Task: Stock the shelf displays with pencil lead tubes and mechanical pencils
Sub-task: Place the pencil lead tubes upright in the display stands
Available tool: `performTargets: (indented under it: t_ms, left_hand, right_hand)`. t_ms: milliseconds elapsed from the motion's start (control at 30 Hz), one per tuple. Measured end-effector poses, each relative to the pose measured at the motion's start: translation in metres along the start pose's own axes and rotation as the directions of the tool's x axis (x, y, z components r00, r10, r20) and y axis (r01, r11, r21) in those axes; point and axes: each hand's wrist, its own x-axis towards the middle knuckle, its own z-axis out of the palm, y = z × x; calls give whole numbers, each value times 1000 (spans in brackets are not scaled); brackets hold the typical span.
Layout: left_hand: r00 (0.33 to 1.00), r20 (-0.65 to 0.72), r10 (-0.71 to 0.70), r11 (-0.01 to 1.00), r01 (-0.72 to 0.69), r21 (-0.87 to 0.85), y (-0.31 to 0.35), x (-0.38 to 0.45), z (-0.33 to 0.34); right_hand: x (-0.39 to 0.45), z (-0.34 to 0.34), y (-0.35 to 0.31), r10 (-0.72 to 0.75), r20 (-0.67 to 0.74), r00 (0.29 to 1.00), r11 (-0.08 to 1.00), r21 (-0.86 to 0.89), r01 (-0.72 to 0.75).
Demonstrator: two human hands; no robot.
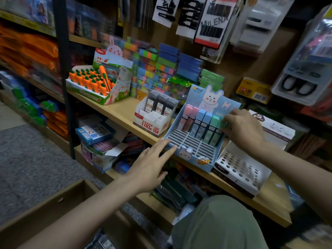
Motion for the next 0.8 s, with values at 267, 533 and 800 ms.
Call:
performTargets:
  t_ms: [267,533,800]
  left_hand:
    - [999,38,7,1000,-7,-8,-4,0,0]
    - [996,-90,-11,969,-12,-248,-11,-35,-5]
    - [753,322,-574,676,657,-334,-59,-148,9]
  right_hand:
    - [-8,2,-4,-42,9,999,998,43,41]
    - [-19,-10,-57,-168,-144,975,878,429,214]
    - [-44,18,-225,-766,205,609,537,725,432]
